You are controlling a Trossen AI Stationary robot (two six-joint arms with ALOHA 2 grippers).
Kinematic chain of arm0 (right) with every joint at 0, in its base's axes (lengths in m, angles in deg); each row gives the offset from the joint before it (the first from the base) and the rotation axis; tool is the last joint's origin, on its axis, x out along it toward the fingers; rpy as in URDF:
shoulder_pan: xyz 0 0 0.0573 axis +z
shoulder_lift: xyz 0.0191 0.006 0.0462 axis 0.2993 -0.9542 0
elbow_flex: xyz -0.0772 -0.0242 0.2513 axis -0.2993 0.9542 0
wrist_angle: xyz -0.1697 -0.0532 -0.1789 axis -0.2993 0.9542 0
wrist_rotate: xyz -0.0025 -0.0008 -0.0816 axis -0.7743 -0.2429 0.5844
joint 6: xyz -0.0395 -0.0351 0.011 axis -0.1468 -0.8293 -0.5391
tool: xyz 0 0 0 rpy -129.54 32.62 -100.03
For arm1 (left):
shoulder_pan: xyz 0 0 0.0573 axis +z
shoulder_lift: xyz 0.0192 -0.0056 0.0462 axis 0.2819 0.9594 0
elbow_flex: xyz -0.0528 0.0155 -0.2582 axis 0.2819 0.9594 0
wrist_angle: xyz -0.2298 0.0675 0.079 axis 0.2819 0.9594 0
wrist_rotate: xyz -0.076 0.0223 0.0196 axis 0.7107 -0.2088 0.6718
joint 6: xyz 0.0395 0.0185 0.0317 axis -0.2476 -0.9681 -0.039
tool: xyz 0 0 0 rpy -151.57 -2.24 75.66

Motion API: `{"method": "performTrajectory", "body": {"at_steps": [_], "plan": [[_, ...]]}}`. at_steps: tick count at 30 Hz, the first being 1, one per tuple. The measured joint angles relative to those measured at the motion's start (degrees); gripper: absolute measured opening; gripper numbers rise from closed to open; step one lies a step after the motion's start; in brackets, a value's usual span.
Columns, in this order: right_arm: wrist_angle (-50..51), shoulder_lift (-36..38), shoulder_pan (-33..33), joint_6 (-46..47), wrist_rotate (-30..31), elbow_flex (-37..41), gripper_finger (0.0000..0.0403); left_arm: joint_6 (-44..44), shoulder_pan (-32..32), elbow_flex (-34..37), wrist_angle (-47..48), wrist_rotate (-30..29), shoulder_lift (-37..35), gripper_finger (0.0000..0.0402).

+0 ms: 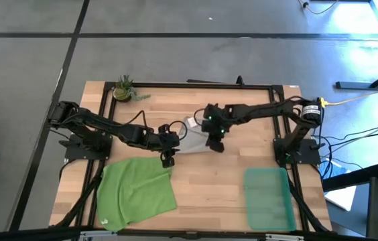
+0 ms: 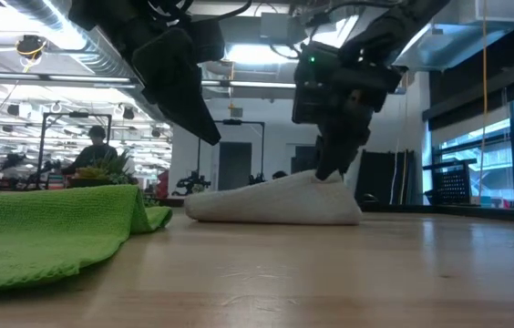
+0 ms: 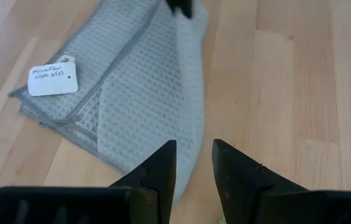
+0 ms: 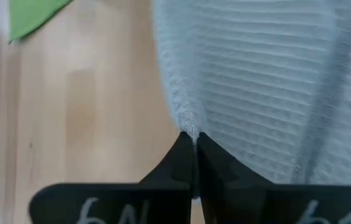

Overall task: Roll microfiber towels into tight, uniform cylinder then place into a basket
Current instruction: Roll the gray microfiber towel

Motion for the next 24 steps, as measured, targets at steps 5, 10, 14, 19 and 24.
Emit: {"method": "performTrajectory", "body": {"at_steps": [5,10,14,19,24], "plan": [[-0.04,0.0,-3.33,2.09,0.12,0.0,0.0006,0.0,0.0,0.0,0.02,0.0,0.0,0.0099],[-0.52,-0.87,-5.37,6.02,3.1,0.0,0.0006,0.0,0.0,0.0,0.28,0.0,0.0,0.0099],[-0.89,-0.72,-7.02,6.11,-1.33,0.0,0.0006,-0.02,0.0,0.0,0.39,0.0,0.0,0.0099],[-0.67,-0.67,-9.42,10.41,-0.98,0.0,0.0006,-0.02,0.0,0.0,0.39,0.0,0.0,0.0099],[-0.74,-0.72,-11.86,14.8,2.18,0.0,0.0006,-0.02,-0.02,0.0,0.39,0.02,0.0,0.0099]]}}
